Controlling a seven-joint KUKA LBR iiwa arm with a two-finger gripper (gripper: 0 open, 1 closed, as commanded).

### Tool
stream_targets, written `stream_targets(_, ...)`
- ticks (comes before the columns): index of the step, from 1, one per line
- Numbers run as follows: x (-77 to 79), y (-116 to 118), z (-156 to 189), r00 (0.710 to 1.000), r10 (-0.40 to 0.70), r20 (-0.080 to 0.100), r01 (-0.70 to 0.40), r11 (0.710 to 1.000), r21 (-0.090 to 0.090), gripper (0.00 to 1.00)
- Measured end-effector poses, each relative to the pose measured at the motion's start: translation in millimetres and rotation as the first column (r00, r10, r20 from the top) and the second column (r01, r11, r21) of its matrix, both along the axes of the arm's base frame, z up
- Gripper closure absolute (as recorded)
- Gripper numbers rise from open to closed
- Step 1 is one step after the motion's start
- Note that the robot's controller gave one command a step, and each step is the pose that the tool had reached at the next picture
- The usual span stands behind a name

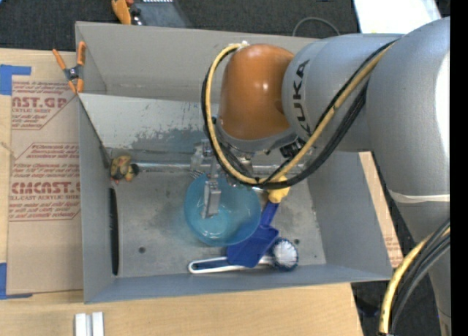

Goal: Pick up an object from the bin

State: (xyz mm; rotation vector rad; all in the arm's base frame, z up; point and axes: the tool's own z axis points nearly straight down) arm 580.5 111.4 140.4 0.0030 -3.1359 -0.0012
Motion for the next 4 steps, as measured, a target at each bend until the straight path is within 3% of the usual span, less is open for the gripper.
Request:
stream_targets(1, 1.9, -1, 5, 1.0, -0.002, 0.007, 0.002, 1.0, 0.001, 0.0)
stream_targets(2, 13.1, 4, -70, 0.993, 0.119, 0.007, -0.119, 0.993, 0.001, 0.0)
stream_targets(4, 14.7, 4, -77, 0.992, 0.122, 0.014, -0.122, 0.993, 0.003, 0.0)
